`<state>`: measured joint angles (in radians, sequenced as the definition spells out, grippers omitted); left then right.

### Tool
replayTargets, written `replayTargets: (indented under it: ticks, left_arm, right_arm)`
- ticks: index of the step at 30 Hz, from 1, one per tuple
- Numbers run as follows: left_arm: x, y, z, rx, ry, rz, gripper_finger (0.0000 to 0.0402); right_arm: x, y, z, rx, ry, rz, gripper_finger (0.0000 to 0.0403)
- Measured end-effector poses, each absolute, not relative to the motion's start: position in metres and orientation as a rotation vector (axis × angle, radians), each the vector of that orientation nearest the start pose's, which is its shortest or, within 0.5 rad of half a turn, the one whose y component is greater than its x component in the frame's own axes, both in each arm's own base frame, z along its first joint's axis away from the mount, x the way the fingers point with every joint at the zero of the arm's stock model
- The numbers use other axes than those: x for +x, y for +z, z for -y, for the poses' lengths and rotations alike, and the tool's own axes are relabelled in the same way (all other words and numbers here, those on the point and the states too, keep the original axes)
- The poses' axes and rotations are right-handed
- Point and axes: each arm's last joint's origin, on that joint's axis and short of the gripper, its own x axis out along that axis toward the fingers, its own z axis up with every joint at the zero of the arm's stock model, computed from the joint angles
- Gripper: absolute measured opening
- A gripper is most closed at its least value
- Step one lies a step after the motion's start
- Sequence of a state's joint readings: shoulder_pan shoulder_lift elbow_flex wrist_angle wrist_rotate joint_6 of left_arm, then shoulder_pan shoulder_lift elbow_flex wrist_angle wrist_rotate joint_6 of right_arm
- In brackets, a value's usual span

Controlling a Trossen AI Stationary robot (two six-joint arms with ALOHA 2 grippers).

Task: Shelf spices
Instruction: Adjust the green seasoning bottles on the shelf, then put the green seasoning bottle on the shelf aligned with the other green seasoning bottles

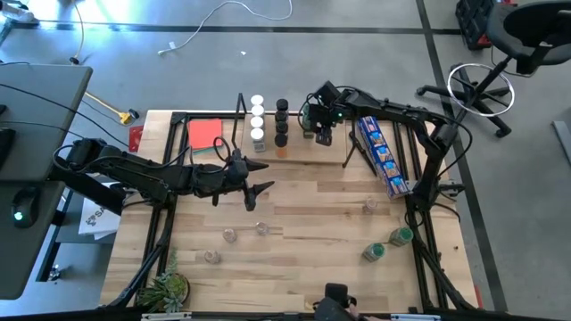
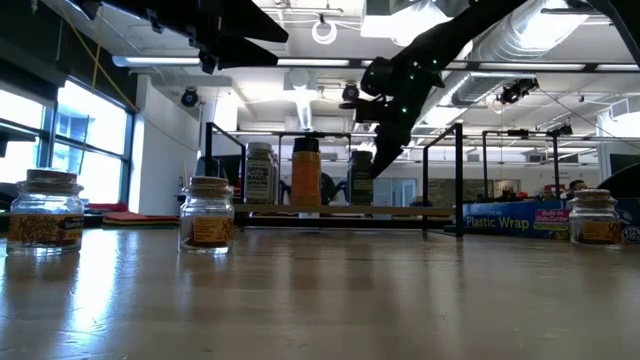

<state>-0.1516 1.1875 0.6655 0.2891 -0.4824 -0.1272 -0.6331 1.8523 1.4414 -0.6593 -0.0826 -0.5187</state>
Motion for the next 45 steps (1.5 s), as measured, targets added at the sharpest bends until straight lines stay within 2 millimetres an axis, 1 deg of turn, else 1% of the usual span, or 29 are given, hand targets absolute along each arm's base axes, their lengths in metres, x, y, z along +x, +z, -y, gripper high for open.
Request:
replayTargets:
  ticks: [6,12,16,19,21,23,25,27,30,32,35,38,41,45]
  left_arm:
    - [0.254,0.257,0.025,-0.053,0.343,-0.201,0.0268]
    - [0.254,0.257,0.025,-0.053,0.343,-0.201,0.0268]
    - [0.254,0.257,0.025,-0.053,0.343,-0.201,0.0268]
    - [0.254,0.257,0.025,-0.053,0.343,-0.201,0.0268]
    - [0.254,0.256,0.025,-0.052,0.342,-0.202,0.0268]
    - [0.253,0.256,0.026,-0.051,0.339,-0.206,0.0268]
    - [0.253,0.256,0.028,-0.049,0.334,-0.209,0.0268]
    - [0.253,0.256,0.029,-0.048,0.329,-0.209,0.0268]
    - [0.253,0.256,0.031,-0.048,0.319,-0.209,0.0268]
    - [0.253,0.256,0.033,-0.044,0.315,-0.209,0.0268]
    - [0.252,0.256,0.034,-0.03,0.309,-0.211,0.0268]
    - [0.252,0.256,0.034,-0.027,0.311,-0.211,0.0268]
    - [0.252,0.256,0.034,-0.017,0.329,-0.212,0.0268]
    - [0.252,0.255,0.033,-0.015,0.334,-0.216,0.0268]
  right_arm:
    - [0.315,0.23,0.228,-0.06,-0.238,-1.088,0.0192]
    - [0.313,0.231,0.226,0.034,-0.271,-1.116,0.0192]
    - [0.314,0.236,0.216,0.07,-0.285,-1.185,0.0192]
    - [0.316,0.243,0.2,0.013,-0.307,-1.264,0.0192]
    - [0.316,0.253,0.183,-0.063,-0.35,-1.309,0.0192]
    - [0.314,0.269,0.158,-0.135,-0.355,-1.328,0.0192]
    - [0.31,0.286,0.126,-0.193,-0.317,-1.309,0.0192]
    - [0.3,0.304,0.091,-0.234,-0.259,-1.269,0.0192]
    - [0.28,0.329,0.036,-0.277,-0.174,-1.14,0.0192]
    - [0.266,0.34,0.002,-0.279,-0.112,-1.06,0.0192]
    - [0.244,0.345,-0.038,-0.206,-0.01,-0.991,0.0192]
    - [0.23,0.343,-0.065,-0.046,0.084,-0.981,0.0192]
    - [0.219,0.334,-0.091,0.042,0.149,-1.077,0.0193]
    - [0.214,0.32,-0.124,0.078,0.145,-1.241,0.0193]
